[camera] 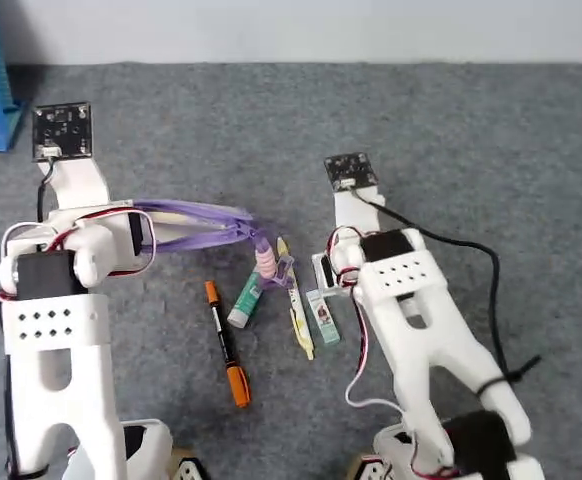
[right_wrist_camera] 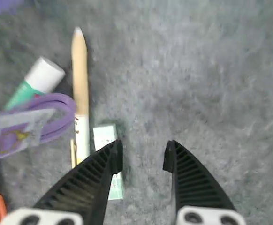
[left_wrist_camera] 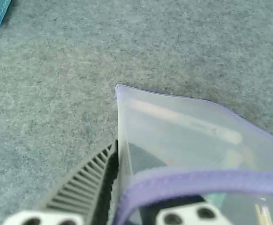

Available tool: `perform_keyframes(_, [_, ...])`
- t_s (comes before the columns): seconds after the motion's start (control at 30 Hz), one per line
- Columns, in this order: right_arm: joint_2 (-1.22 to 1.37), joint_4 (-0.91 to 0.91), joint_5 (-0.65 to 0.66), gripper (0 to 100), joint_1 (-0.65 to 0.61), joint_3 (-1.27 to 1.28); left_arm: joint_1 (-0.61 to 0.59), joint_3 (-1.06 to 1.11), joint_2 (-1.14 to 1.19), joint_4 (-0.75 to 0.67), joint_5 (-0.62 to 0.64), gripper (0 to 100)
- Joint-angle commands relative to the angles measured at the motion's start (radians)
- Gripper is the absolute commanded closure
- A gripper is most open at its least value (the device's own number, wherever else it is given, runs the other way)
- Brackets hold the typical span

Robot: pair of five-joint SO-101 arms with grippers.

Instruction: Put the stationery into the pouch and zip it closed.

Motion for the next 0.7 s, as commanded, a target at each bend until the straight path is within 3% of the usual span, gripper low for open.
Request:
perform_keyframes(0.0, [0.039, 0.004, -0.005, 84.5, -0.028, -0.06, -0.008, -0.067, -0.003, -0.014, 0.009, 99])
perform_keyframes(0.2, [0.102, -0.044, -0.008, 84.7, -0.114, -0.058, -0.008, -0.062, -0.003, 0.002, 0.009, 99])
perform_keyframes(0.57, [0.32, -0.186, -0.002, 84.9, -0.111, -0.06, -0.008, -0.061, -0.003, 0.008, 0.008, 99])
perform_keyframes(0.67, [0.343, -0.185, 0.028, 91.4, -0.114, -0.06, -0.006, -0.061, -0.003, 0.008, 0.008, 99])
